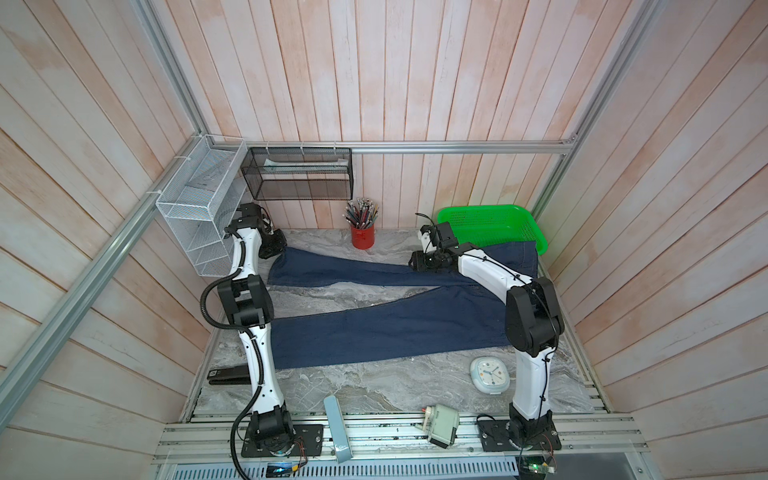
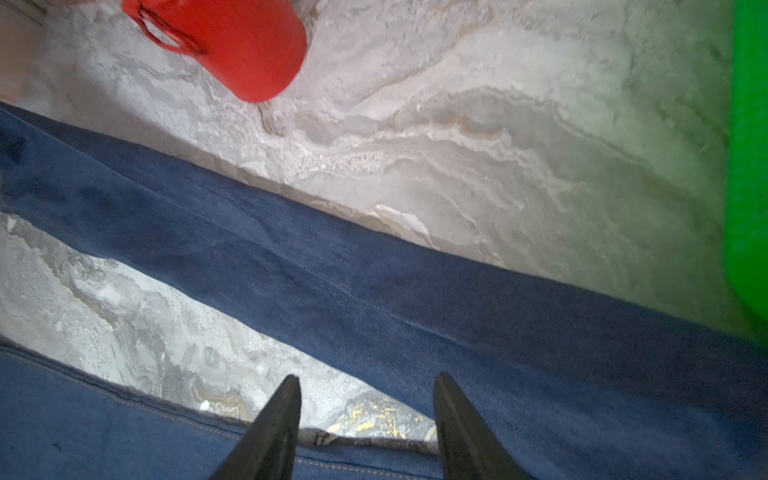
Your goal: Fold and stack the trousers
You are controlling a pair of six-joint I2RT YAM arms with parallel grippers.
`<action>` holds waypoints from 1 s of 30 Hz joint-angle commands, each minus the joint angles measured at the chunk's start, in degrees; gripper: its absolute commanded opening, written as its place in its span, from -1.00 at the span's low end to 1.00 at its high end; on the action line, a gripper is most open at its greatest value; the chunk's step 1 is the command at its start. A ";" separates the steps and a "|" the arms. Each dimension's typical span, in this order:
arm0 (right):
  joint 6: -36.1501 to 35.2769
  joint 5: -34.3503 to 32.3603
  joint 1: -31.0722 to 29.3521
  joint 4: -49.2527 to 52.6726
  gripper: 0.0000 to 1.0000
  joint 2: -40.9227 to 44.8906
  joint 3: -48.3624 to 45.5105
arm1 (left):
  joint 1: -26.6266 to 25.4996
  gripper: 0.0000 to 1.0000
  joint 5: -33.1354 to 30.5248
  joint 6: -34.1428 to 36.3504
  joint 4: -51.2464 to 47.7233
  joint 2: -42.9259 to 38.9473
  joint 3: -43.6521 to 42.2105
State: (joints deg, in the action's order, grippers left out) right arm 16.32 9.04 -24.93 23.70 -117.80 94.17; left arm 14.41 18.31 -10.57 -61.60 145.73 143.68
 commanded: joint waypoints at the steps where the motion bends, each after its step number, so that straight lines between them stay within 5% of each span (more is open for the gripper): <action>1: -0.86 -1.09 0.85 2.39 -0.02 -2.55 -0.03 | 3.05 -1.00 0.94 -1.03 -0.51 2.35 -0.33; 10: -1.82 -1.13 0.32 3.81 -0.31 -6.80 2.14 | 2.69 -1.00 0.61 -1.52 0.08 3.99 0.03; 30: 1.52 -3.81 3.72 7.55 -0.39 -22.97 27.39 | 2.10 -1.00 1.51 -1.70 0.72 5.27 0.82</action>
State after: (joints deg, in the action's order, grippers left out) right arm 15.92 5.85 -21.63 29.80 -139.74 118.43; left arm 14.39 19.16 -10.76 -60.62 146.47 144.70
